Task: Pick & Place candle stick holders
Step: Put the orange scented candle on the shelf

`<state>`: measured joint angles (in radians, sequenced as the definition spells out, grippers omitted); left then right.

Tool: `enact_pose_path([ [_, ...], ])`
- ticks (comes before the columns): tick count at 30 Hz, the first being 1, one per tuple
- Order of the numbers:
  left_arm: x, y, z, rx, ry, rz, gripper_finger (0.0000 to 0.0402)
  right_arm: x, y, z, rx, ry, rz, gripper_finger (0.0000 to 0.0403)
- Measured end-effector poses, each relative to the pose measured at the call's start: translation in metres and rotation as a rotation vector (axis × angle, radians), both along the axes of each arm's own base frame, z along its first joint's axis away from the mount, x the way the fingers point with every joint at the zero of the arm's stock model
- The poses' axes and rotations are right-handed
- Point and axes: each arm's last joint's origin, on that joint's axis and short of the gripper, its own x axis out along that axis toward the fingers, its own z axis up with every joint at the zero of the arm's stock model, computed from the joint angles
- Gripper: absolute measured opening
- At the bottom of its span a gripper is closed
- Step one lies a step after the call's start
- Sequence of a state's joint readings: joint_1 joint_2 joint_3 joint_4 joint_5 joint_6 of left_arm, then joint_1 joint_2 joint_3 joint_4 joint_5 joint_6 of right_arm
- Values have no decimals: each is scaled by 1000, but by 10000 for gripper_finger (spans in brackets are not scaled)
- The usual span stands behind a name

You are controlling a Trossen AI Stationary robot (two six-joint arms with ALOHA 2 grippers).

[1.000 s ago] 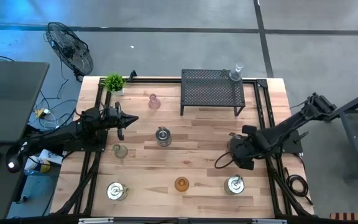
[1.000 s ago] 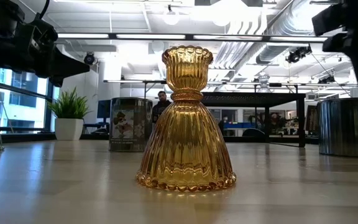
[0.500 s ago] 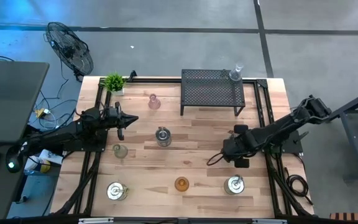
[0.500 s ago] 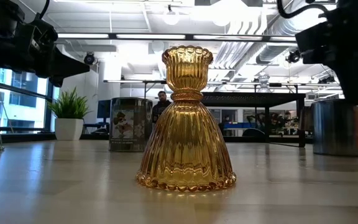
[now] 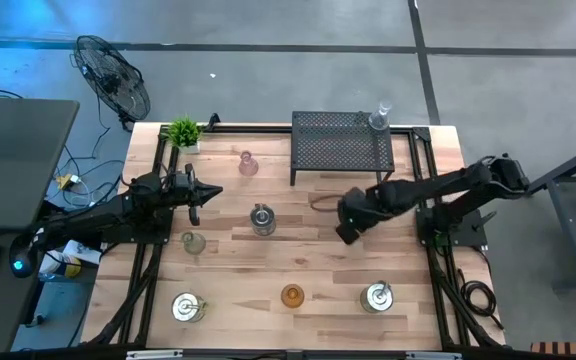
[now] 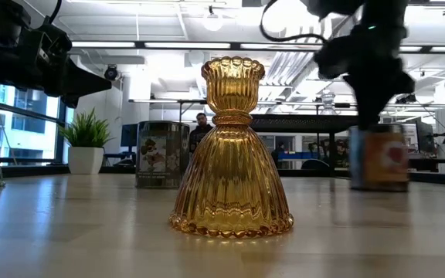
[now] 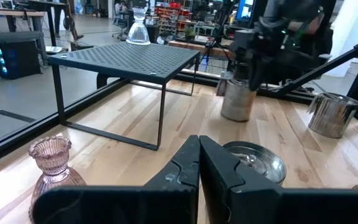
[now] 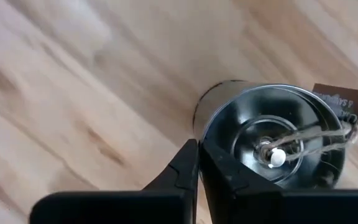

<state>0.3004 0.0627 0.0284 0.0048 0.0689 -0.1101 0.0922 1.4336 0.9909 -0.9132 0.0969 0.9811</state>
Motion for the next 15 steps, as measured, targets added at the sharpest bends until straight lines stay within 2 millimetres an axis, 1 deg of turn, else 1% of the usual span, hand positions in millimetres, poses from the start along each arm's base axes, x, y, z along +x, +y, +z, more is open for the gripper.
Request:
enact_pose_path([
  [3,0,0,0,0,0,0,1,5,-13,1,-13,-40,-22,7],
  [5,0,0,0,0,0,-1,1,6,-19,1,-19,-54,-3,17],
  [9,0,0,0,0,0,-1,1,8,-25,6,-19,-62,32,64],
  [12,0,0,0,0,0,-1,1,11,-26,18,-35,-59,96,107],
  [15,0,0,0,0,1,-1,1,11,-24,39,-71,-33,216,135],
])
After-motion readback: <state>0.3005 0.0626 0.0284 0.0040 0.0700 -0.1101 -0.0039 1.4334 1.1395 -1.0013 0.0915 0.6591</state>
